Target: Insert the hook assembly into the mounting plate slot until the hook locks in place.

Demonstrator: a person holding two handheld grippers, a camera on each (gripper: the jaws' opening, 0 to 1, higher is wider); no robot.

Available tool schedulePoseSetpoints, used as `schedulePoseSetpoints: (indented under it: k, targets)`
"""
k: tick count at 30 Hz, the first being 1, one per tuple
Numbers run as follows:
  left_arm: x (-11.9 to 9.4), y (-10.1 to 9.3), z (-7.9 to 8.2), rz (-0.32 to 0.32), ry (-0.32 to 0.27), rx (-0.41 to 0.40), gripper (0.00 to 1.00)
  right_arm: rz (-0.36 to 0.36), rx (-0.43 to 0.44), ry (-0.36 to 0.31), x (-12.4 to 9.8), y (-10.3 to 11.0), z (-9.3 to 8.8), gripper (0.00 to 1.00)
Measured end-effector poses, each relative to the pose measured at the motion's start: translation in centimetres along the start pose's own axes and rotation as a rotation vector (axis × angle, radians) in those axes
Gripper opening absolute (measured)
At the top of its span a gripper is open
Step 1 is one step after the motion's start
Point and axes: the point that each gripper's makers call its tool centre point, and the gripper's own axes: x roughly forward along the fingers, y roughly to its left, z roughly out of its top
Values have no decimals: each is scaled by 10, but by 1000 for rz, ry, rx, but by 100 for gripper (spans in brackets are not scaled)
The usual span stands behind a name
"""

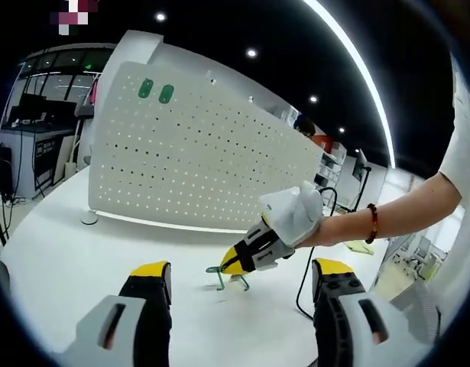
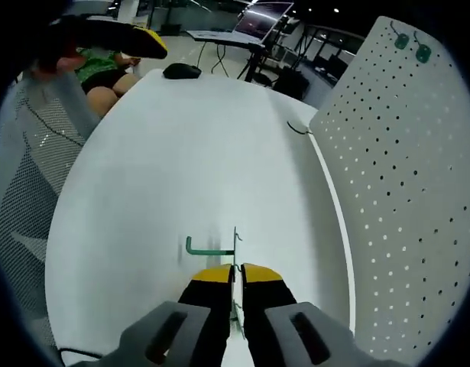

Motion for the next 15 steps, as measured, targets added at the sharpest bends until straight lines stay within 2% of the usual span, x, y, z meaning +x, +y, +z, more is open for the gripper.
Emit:
schedulePoseSetpoints:
  k: [2,6,9,15]
  targets:
    - [0,-1,1,2,-5,11,74,-39,15,-16,-4,-5,3,2]
    - [0,-6,2,-19,-11,-5,74,-70,38,-37,-9,-6,6,2]
    - [-1,-6,2,-13,-5,17,72,-87,75,-62,-13,-5,12,2]
    - [-2,-10,4,-26,-9,-11,74,-117,103,-92,-23,-2,18,2]
